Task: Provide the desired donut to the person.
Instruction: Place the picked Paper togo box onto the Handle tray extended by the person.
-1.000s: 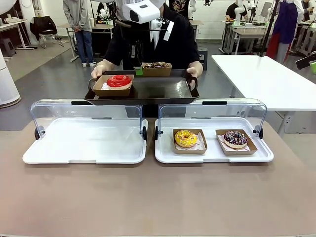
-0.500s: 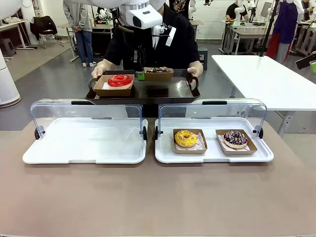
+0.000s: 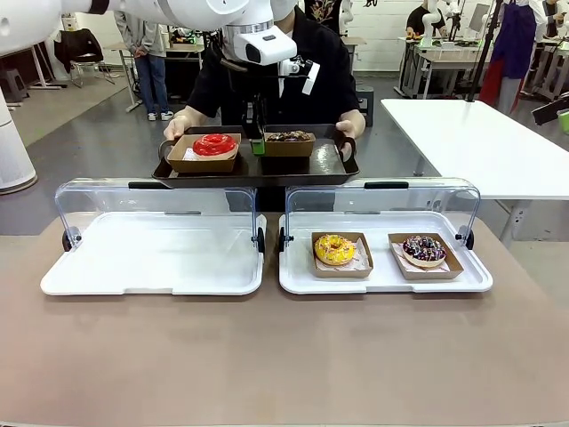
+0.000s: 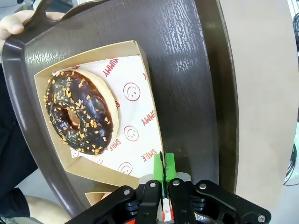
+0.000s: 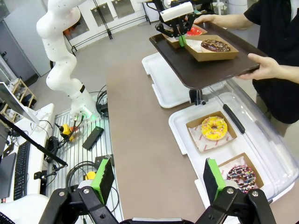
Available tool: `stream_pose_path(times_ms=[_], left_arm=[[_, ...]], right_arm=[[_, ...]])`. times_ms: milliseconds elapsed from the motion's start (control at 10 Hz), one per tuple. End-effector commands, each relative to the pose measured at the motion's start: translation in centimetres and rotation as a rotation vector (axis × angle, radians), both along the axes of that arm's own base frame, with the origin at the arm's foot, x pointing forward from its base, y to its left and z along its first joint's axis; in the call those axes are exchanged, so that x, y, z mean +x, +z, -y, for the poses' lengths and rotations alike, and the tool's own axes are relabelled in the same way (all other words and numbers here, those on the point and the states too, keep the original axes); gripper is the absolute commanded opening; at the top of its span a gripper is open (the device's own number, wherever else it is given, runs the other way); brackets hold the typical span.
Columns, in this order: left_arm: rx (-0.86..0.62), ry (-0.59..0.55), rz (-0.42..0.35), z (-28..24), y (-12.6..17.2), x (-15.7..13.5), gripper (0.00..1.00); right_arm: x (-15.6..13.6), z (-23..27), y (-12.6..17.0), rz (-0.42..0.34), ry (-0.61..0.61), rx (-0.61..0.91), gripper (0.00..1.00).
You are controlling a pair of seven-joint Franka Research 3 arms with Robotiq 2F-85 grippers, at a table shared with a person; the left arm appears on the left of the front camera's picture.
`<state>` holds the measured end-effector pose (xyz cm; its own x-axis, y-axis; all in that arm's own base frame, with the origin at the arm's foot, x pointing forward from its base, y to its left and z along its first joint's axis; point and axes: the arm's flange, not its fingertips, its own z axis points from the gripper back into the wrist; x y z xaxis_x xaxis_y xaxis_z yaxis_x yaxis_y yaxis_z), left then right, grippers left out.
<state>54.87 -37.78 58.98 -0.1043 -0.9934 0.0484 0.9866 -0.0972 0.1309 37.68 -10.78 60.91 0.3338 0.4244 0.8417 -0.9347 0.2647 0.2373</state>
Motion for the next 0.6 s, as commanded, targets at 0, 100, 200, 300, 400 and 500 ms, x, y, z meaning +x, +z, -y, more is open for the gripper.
stream_pose_path(times_ms=[0, 100, 200, 300, 400, 500], left_arm=[[-0.024, 0.024, -0.033, 0.38, 0.96, 1.22, 0.01], [-0.025, 0.029, -0.043, 0.37, 0.65, 1.53, 0.01], [-0.028, 0.032, -0.049, 0.35, 0.55, 1.69, 0.01], [-0.033, 0.031, -0.054, 0.30, 0.47, 1.95, 0.01], [-0.043, 0.026, -0.057, 0.27, 0.41, 2.05, 0.03], [-0.054, 0.026, -0.057, 0.36, 0.42, 2.10, 0.61]], right_arm=[[0.03, -0.01, 0.02, 0.008, 0.008, 0.015, 1.00], [0.03, -0.01, 0.02, 0.008, 0.008, 0.015, 1.00], [0.03, -0.01, 0.02, 0.008, 0.008, 0.015, 1.00], [0.03, -0.01, 0.02, 0.008, 0.008, 0.015, 1.00], [0.03, -0.01, 0.02, 0.008, 0.008, 0.015, 1.00], [0.03, -0.01, 0.02, 0.008, 0.008, 0.015, 1.00]])
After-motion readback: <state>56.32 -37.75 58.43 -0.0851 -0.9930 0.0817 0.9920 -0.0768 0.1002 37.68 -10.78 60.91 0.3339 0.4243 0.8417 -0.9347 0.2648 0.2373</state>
